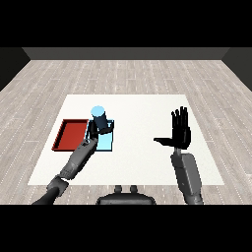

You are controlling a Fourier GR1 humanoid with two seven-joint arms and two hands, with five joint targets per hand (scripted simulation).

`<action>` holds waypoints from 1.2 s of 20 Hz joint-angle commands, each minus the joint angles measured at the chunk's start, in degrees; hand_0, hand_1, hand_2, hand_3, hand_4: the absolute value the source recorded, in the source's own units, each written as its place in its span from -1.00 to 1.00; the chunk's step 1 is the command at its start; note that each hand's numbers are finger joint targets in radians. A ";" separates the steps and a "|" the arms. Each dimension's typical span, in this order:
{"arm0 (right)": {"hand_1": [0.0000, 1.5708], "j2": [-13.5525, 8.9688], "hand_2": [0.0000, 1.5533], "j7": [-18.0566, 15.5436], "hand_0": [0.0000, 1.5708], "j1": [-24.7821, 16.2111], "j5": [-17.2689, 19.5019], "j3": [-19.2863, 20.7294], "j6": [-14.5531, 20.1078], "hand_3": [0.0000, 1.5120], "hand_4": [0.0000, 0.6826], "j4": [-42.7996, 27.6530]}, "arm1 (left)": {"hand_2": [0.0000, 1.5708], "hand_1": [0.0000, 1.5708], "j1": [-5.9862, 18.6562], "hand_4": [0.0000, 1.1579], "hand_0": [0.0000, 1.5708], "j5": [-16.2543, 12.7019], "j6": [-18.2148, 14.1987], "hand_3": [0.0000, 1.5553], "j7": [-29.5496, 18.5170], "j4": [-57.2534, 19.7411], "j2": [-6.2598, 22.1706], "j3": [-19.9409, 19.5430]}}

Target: Pick the blue can and put it in the blue box

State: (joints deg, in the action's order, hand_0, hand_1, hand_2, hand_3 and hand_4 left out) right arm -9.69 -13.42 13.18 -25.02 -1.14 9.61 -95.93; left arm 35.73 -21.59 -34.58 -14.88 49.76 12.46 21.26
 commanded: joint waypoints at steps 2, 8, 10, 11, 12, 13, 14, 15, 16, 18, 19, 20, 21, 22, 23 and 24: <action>-1.00 0.35 -1.00 -3.84 -1.00 -0.92 -0.16 1.99 -2.70 -1.00 -1.00 5.00 | 1.00 1.00 6.49 0.90 1.00 0.84 4.38 0.94 0.96 -13.30 2.31 -4.81; -1.00 1.14 -1.00 -3.05 -1.00 2.74 1.04 1.94 -0.92 -1.00 -1.00 7.81 | 1.00 1.00 9.68 0.77 1.00 2.19 4.23 0.87 1.74 -30.75 -0.92 -6.34; -1.00 0.48 -1.00 -2.58 -1.00 1.86 -0.02 2.89 -1.84 -1.00 -1.00 7.95 | 0.96 1.00 11.67 0.72 1.00 3.18 5.24 0.81 4.74 -35.16 0.65 -6.13; -1.00 0.97 -1.00 -2.00 -1.00 3.34 0.69 2.21 -0.98 -1.00 -1.00 8.25 | 0.95 1.00 11.88 0.71 1.00 3.13 3.46 0.79 2.75 -37.59 -2.09 -6.95; -1.00 1.01 -1.00 -3.95 -1.00 4.24 0.42 3.73 -1.82 -1.00 -1.00 13.10 | 0.92 1.00 10.91 0.70 1.00 3.41 3.83 0.73 4.76 -37.77 -0.78 -6.62; -1.00 0.91 -1.00 -3.46 -1.00 3.34 0.35 3.26 -2.03 -1.00 -1.00 11.52 | 0.81 0.97 11.67 0.60 0.97 3.67 1.53 0.46 3.93 -40.65 -2.76 -6.99; -1.00 -0.03 -1.00 -1.96 -1.00 2.70 -0.34 3.83 -1.85 -1.00 -1.00 9.14 | 0.78 0.92 11.83 0.55 0.92 4.87 1.91 0.52 4.57 -42.72 -1.82 -5.93; -1.00 -0.21 -1.00 -1.70 -1.00 2.93 -0.54 3.98 -2.35 -1.00 -1.00 10.74 | 0.62 0.71 12.08 0.62 0.71 5.63 1.88 0.53 7.86 -44.35 -3.07 -4.89; -1.00 -0.28 -1.00 -2.39 -1.00 1.61 -0.73 4.35 -2.60 -1.00 -1.00 9.53 | 0.46 0.57 11.04 0.60 0.57 4.70 3.46 0.43 8.65 -45.32 -1.01 -6.05; -1.00 1.58 -1.00 -1.28 -1.00 3.65 0.30 2.42 -0.83 -1.00 -1.00 9.70 | 0.11 0.21 11.09 0.60 0.21 5.64 6.18 0.04 10.41 -47.51 -3.68 -4.98; -1.00 2.57 -1.00 -3.78 -1.00 1.97 1.10 2.40 -0.58 -1.00 -1.00 9.95 | 0.34 0.46 10.77 0.57 0.46 5.57 8.57 -0.18 10.36 -48.03 -1.75 -5.37; -1.00 -0.20 -1.00 -1.94 -1.00 4.58 -0.18 4.09 -2.87 -1.00 -1.00 12.02 | -0.04 0.13 10.85 0.61 0.13 6.16 6.79 -0.47 9.08 -48.35 -3.52 -5.23; -1.00 0.70 -1.00 -1.86 -1.00 4.10 -0.86 4.30 -1.97 -1.00 -1.00 10.16 | 0.14 0.15 8.39 0.53 0.15 4.81 6.74 0.04 5.51 -47.82 -2.86 -6.67; -1.00 0.29 -1.00 -3.43 -1.00 3.02 -0.67 4.14 -3.64 -1.00 -1.00 10.02 | 0.37 0.47 9.68 0.34 0.47 4.40 9.67 -0.29 8.67 -48.69 -0.62 -7.19; -1.00 1.70 -1.00 -2.97 -1.00 2.62 1.36 2.31 -1.16 -1.00 -1.00 8.79 | 0.58 0.72 9.57 0.05 0.72 4.30 10.13 -0.49 9.17 -48.73 -2.99 -7.38; -1.00 1.14 -1.00 -5.14 -1.00 1.78 -0.90 4.17 -4.80 -1.00 -1.00 11.30 | 0.20 0.25 9.39 -0.09 0.25 6.23 12.17 -1.00 8.64 -49.13 -0.11 -5.83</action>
State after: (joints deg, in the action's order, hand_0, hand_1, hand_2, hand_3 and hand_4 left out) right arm -8.74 -16.59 15.98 -25.08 2.36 7.06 -85.78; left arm 46.79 -16.25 -26.24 -6.95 3.51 10.09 15.26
